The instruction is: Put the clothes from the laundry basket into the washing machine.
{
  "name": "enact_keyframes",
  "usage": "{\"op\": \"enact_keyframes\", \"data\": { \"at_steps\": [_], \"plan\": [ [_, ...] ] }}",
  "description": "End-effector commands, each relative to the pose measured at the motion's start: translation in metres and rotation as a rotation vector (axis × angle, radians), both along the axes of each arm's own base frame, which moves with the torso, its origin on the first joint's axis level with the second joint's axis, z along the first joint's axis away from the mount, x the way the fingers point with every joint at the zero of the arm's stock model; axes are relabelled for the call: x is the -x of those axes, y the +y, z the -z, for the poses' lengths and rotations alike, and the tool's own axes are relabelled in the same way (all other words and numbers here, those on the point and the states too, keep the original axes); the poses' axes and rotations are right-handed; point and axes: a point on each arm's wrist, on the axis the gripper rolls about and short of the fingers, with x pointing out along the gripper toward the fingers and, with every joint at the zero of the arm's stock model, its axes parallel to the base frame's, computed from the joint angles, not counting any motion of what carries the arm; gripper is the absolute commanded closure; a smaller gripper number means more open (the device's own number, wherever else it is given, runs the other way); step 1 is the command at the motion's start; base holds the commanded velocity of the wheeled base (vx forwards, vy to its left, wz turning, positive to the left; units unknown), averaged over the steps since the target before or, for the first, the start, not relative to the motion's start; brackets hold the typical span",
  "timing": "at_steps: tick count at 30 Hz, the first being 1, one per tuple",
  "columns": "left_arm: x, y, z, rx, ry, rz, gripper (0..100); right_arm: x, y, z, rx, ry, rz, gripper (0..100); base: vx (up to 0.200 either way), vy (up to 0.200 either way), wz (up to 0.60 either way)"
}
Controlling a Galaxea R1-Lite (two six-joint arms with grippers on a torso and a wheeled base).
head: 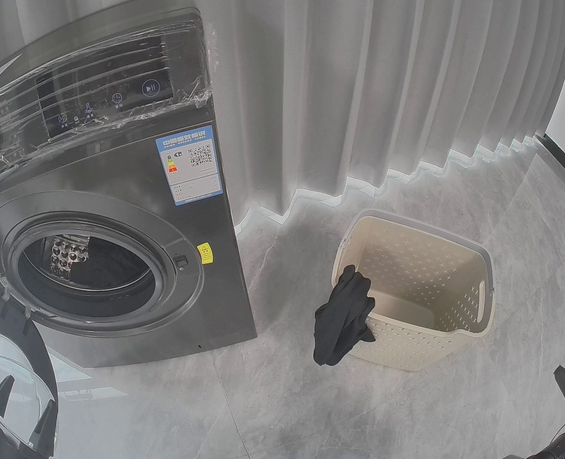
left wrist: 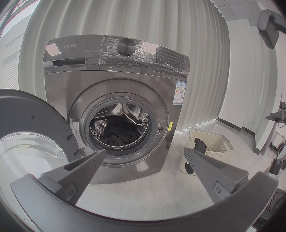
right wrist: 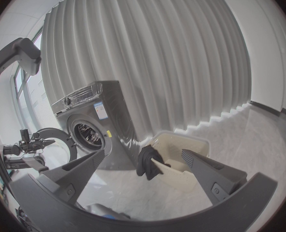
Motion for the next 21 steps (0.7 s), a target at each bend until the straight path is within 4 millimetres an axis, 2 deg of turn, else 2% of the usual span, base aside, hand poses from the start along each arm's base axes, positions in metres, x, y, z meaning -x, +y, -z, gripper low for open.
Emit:
{"op": "enact_keyframes", "data": {
  "at_steps": [1, 4, 12, 16, 21],
  "plan": [
    [-0.001, 0.000, 0.005, 0.000, 0.019, 0.000, 0, -0.092, 0.011, -0.010, 0.065, 0.359, -0.232, 0, 0.200, 0.000, 0.00],
    [-0.001, 0.000, 0.005, -0.003, 0.019, 0.000, 0, -0.111, 0.021, -0.007, 0.082, 0.388, -0.292, 0, 0.200, 0.000, 0.00],
    [-0.001, 0.000, 0.005, -0.003, 0.019, 0.001, 0, -0.156, 0.054, 0.009, 0.097, 0.491, -0.327, 0, 0.000, 0.000, 0.00],
    [-0.001, 0.000, 0.005, -0.002, 0.019, -0.004, 0, -0.169, 0.073, 0.023, 0.096, 0.558, -0.358, 0, 0.000, 0.000, 0.00],
    [-0.001, 0.000, 0.005, 0.001, 0.020, -0.007, 0, -0.178, 0.087, 0.032, 0.072, 0.598, -0.356, 0, 0.000, -0.200, 0.00]
  ]
}}
